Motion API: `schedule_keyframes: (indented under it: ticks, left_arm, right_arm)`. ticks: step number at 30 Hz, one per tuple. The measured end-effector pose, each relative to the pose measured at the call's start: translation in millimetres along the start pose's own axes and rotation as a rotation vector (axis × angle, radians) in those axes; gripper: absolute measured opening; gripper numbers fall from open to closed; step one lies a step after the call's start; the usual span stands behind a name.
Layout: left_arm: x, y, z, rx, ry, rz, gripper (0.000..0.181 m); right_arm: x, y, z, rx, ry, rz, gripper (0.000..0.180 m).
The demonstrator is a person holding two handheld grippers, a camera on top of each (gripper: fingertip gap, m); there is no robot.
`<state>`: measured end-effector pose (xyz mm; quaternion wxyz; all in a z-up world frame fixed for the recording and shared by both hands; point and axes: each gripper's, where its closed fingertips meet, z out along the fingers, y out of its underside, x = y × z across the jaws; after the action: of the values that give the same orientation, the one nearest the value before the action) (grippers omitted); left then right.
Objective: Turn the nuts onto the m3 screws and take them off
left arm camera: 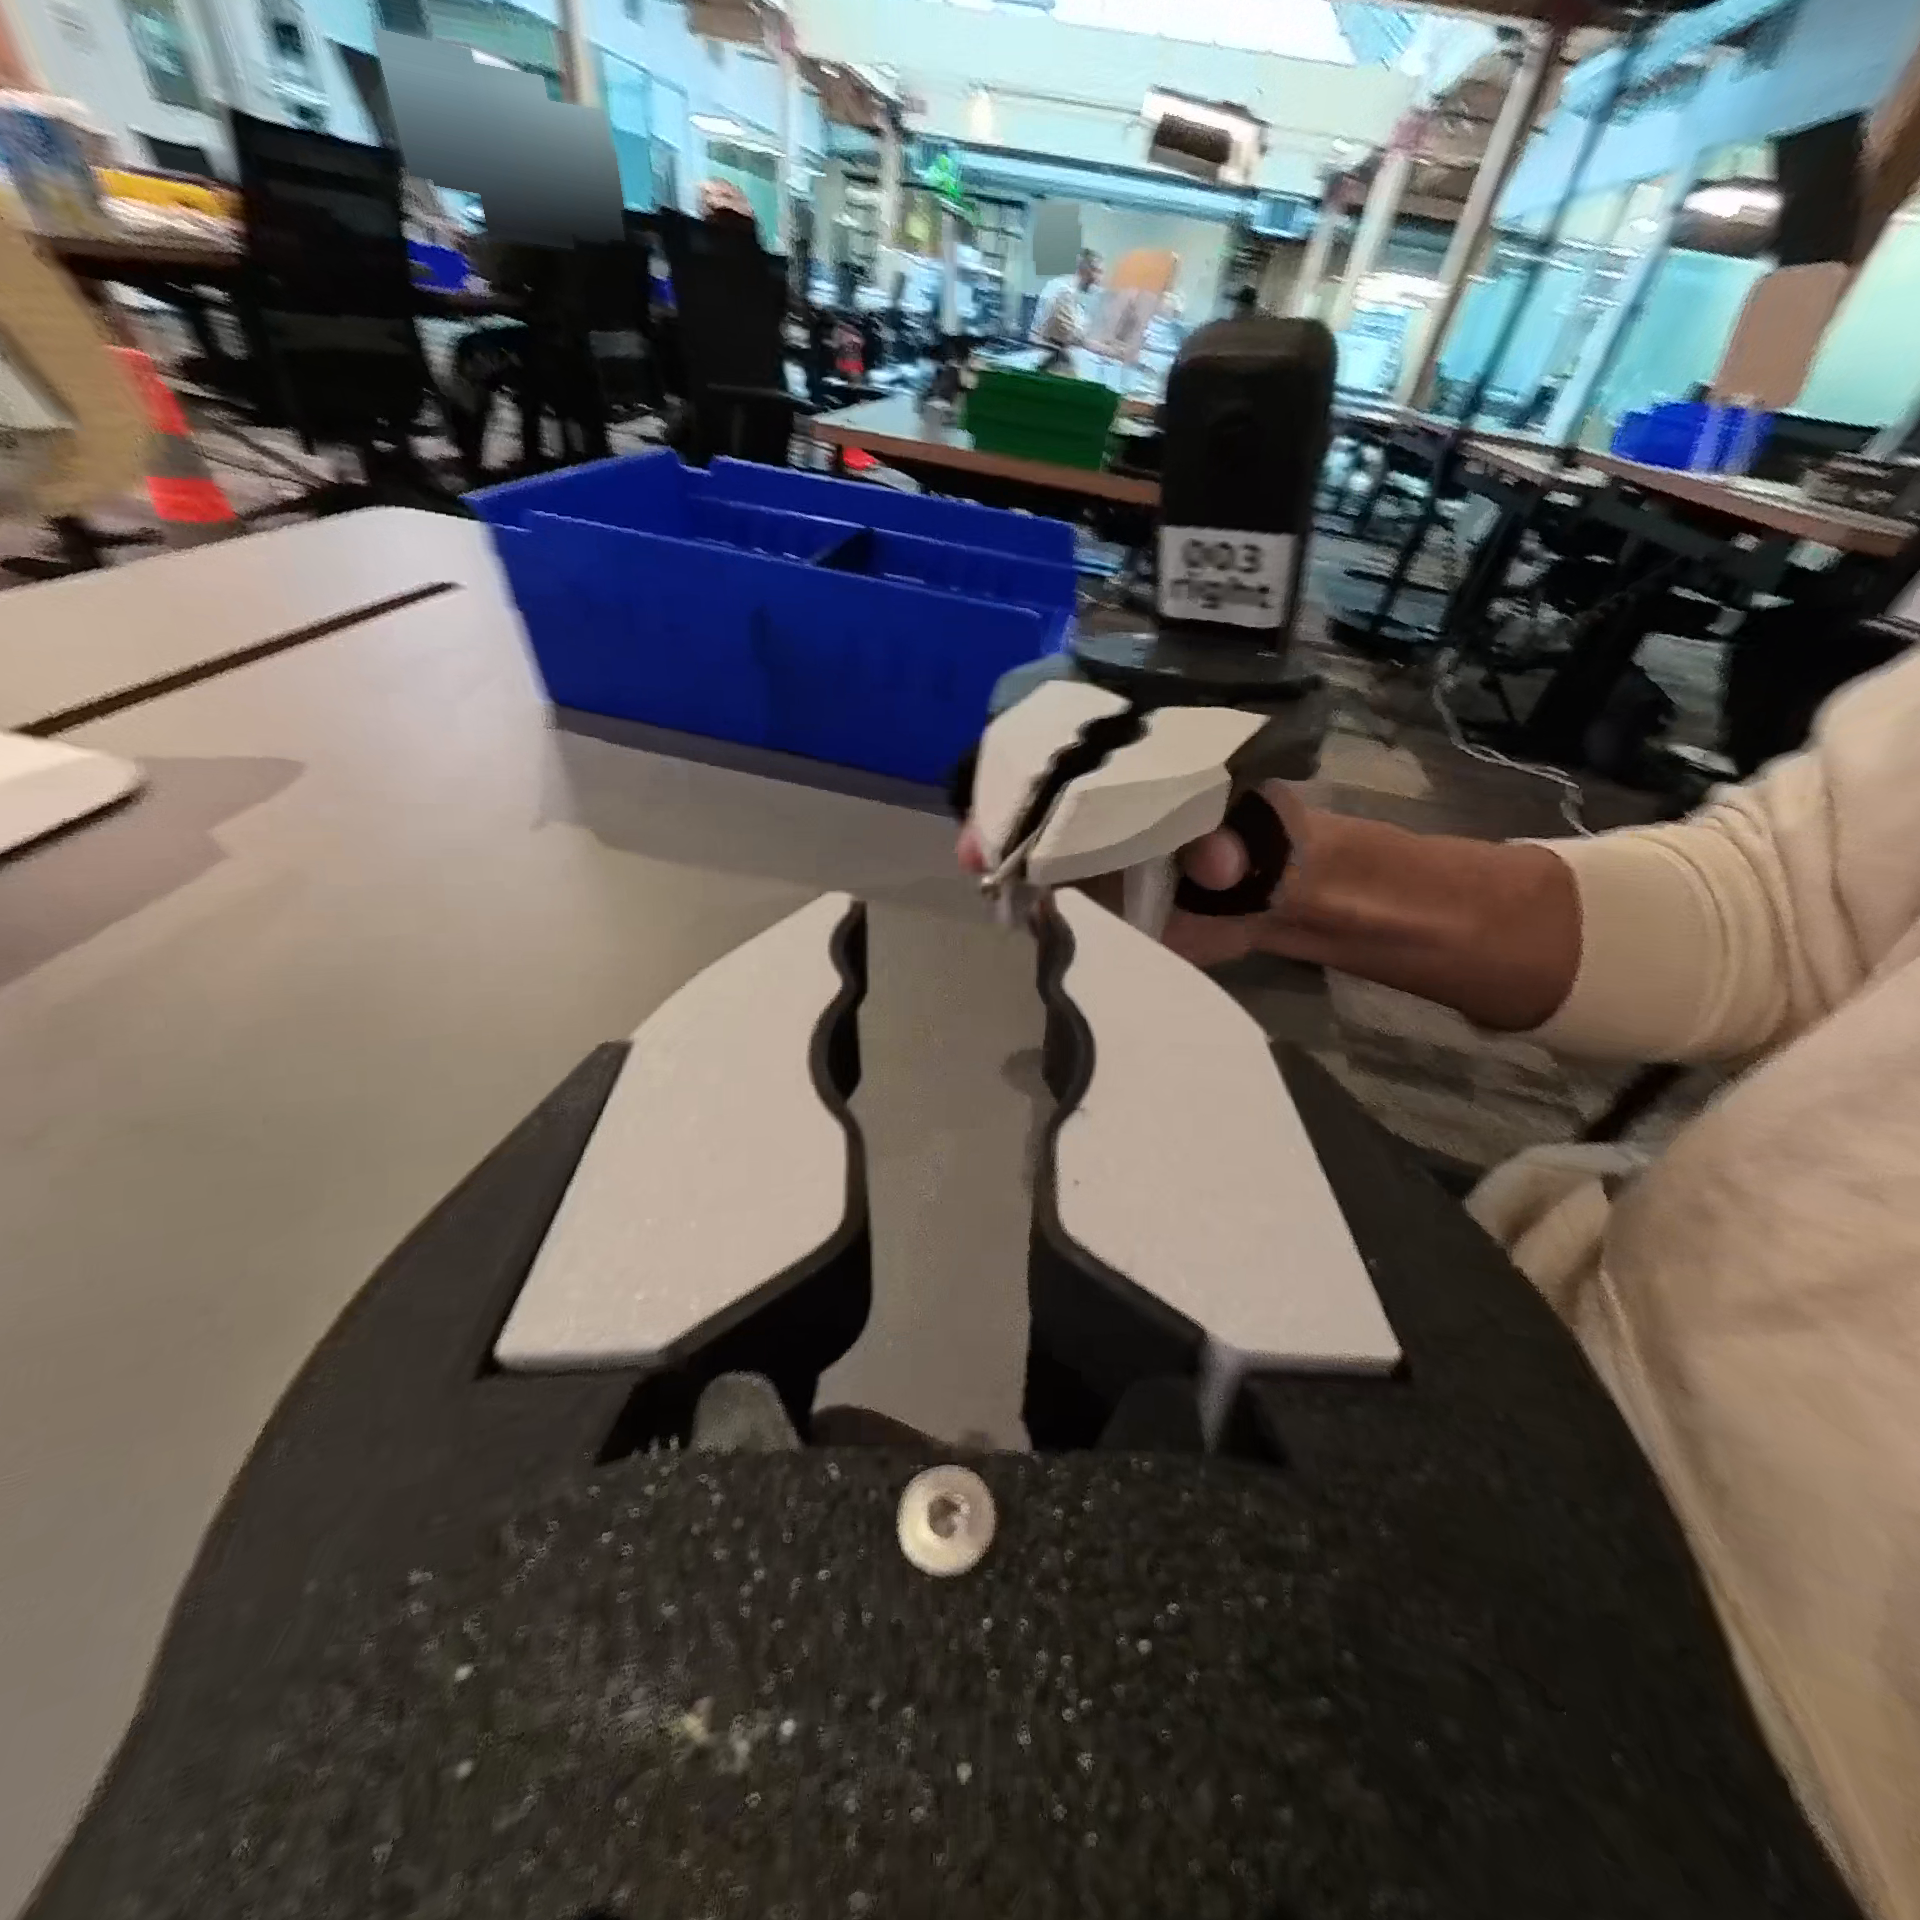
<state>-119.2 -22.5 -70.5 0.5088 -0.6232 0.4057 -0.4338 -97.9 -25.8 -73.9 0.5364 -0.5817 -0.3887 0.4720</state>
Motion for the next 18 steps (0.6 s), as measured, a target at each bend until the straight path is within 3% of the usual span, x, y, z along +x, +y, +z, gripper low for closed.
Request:
schedule_keyframes:
  ticks: [2,6,8,14,16,18]
  left_arm:
    - [-21,2,-8,0.001,-0.174,0.013,0.032]
    - [-77,22,-46,-0.09,-0.707,0.023,0.028]
    - [-88,30,-65,-0.148,-0.887,0.003,0.026]
    - [-82,23,-64,-0.142,-0.895,-0.074,0.034]
    - [-80,23,-63,-0.136,-0.883,-0.083,0.034]
    - [-79,23,-61,-0.128,-0.867,-0.104,0.034]
  right_arm:
    - [10,-2,-6,-0.006,0.074,-0.003,0.002]
    - [45,-6,-28,-0.033,0.381,-0.025,0.002]
    - [61,-16,-49,-0.02,0.535,-0.033,0.002]
    - [134,-105,-162,-0.043,0.935,-0.099,0.002]
    - [179,-124,-195,-0.18,0.977,-0.086,0.002]
    - [232,-113,-214,-0.391,0.945,-0.022,0.002]
